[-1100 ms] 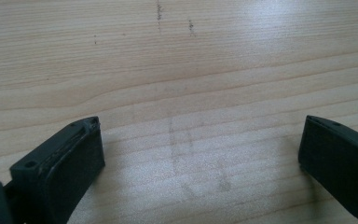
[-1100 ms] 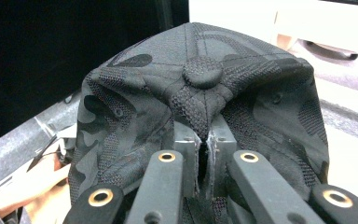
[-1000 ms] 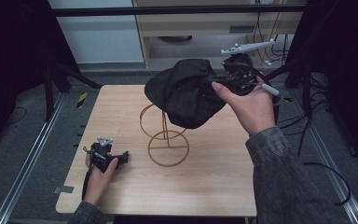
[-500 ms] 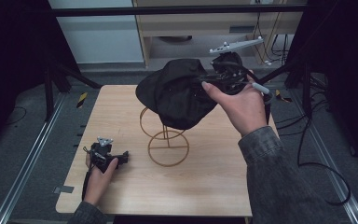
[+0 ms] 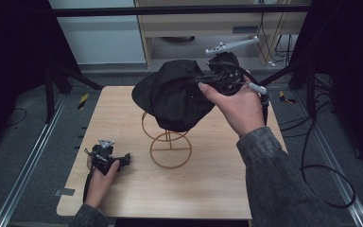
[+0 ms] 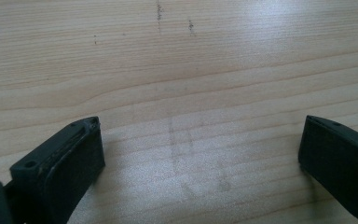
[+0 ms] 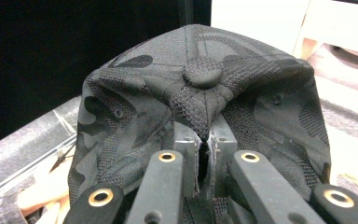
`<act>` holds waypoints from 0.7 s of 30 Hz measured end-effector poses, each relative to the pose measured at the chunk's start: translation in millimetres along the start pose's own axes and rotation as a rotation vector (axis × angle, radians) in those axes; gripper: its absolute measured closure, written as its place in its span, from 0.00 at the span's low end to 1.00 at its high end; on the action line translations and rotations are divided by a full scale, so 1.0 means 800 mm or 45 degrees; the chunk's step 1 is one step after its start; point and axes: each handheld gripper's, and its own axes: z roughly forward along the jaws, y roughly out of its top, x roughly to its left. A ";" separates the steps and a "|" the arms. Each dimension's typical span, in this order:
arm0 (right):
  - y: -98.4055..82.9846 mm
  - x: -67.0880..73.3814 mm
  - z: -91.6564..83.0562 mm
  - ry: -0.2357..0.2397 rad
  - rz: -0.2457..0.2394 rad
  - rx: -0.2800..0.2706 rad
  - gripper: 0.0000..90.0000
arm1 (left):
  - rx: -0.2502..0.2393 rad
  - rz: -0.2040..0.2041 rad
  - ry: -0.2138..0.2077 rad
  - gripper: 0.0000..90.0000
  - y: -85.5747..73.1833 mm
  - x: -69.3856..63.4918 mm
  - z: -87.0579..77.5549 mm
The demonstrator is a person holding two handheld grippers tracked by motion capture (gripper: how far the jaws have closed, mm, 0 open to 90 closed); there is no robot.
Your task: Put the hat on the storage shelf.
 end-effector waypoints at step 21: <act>-0.008 0.025 0.030 0.018 -0.069 0.059 0.95 | 0.003 0.004 -0.007 0.00 0.000 -0.001 0.000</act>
